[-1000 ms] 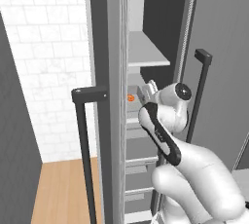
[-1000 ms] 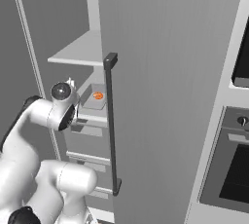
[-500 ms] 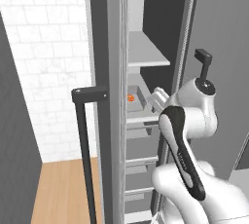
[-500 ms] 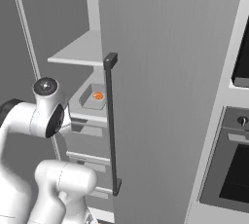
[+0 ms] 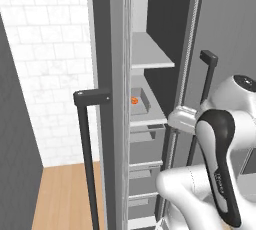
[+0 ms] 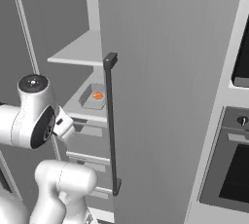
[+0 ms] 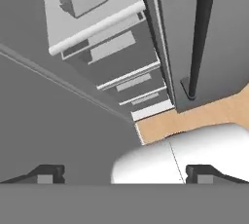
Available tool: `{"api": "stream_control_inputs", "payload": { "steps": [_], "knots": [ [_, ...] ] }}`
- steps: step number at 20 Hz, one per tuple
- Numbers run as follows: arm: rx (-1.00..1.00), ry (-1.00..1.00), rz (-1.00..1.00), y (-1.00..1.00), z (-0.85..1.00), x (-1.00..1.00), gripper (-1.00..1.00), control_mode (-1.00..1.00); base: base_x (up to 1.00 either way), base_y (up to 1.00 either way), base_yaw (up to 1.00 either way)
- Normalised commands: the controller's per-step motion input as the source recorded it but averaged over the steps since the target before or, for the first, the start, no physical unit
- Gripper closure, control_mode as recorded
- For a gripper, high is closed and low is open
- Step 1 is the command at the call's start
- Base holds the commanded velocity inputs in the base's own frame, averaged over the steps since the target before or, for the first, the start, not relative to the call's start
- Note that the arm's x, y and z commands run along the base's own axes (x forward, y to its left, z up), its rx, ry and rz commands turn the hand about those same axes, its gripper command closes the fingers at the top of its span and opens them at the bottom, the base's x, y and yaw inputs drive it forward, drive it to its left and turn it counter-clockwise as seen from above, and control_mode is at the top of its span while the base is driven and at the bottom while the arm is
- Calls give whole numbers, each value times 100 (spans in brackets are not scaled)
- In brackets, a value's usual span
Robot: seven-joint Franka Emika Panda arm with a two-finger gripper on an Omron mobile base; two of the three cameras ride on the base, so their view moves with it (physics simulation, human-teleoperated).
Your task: Take the meat container that has the shrimp and place it on the second highest rack of the freezer. Then take the vegetable container that has the lemon wedge and lime and place it on the highest rack of the freezer.
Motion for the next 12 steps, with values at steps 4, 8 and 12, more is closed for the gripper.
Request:
{"api": "stream_control_inputs", "payload": {
  "steps": [4, 8, 12],
  "knots": [
    [-41, -4, 46, -20, 51, -100, -100, -100, 0, 0, 0],
    [-13, -13, 18, -42, 18, -48, -100, -100, 0, 0, 0],
    [3, 0, 0, -5, 0, -9, -100, -100, 0, 0, 0]
  ]
}}
